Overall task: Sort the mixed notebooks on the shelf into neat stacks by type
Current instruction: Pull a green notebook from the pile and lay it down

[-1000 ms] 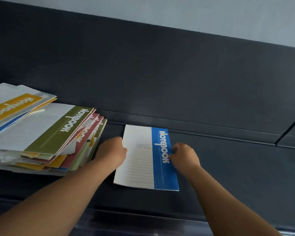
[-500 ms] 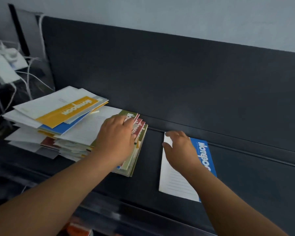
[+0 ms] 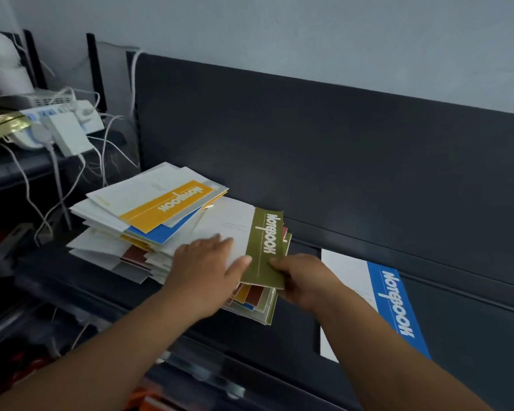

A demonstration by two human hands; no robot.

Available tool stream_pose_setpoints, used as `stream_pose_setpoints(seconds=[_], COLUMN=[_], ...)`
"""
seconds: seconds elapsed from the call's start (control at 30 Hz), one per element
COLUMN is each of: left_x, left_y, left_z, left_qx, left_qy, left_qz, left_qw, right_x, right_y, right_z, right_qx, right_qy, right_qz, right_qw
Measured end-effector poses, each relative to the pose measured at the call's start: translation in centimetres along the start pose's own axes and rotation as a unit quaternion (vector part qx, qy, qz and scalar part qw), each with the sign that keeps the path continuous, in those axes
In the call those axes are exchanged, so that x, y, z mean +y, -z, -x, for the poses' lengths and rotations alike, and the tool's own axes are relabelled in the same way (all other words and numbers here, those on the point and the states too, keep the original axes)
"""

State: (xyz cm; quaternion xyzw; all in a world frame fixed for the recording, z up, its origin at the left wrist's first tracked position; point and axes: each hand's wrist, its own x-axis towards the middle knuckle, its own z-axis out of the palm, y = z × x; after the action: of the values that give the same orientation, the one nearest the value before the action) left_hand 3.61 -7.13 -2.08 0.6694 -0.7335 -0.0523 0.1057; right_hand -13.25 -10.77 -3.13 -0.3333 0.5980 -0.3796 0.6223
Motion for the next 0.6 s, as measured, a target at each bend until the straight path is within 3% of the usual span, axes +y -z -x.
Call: stream_pose_setpoints(seconds=[0.13, 0.3, 0.53, 0.6], left_x=[-2.5, -1.7, -1.9, -2.4], left_y=[0.3, 0.0, 1.2, 0.9], left_z=[-1.3, -0.5, 0.0, -0.5], left_qx=[-0.038, -0.040, -0.002, 0.031], left_qy=[0.065, 0.014, 0.018, 0.041], left_qz=[-0.056, -0.048, 0.154, 0.125], left_qw=[0.996, 0.998, 0.988, 0.991], right_x=[-0.2, -0.1, 0.0, 0.0], right_y=[0.8, 1.6, 1.3, 1.0], right_z=[0.5, 1.2, 2.3, 2.3], right_qx=[0.039, 0.084, 0.031, 0.016], right_qy=[0.011, 0.006, -0.048, -0.050], right_qz=[0.026, 0.039, -0.036, -0.042], right_qw=[0.999, 0.996, 0.998, 0.998])
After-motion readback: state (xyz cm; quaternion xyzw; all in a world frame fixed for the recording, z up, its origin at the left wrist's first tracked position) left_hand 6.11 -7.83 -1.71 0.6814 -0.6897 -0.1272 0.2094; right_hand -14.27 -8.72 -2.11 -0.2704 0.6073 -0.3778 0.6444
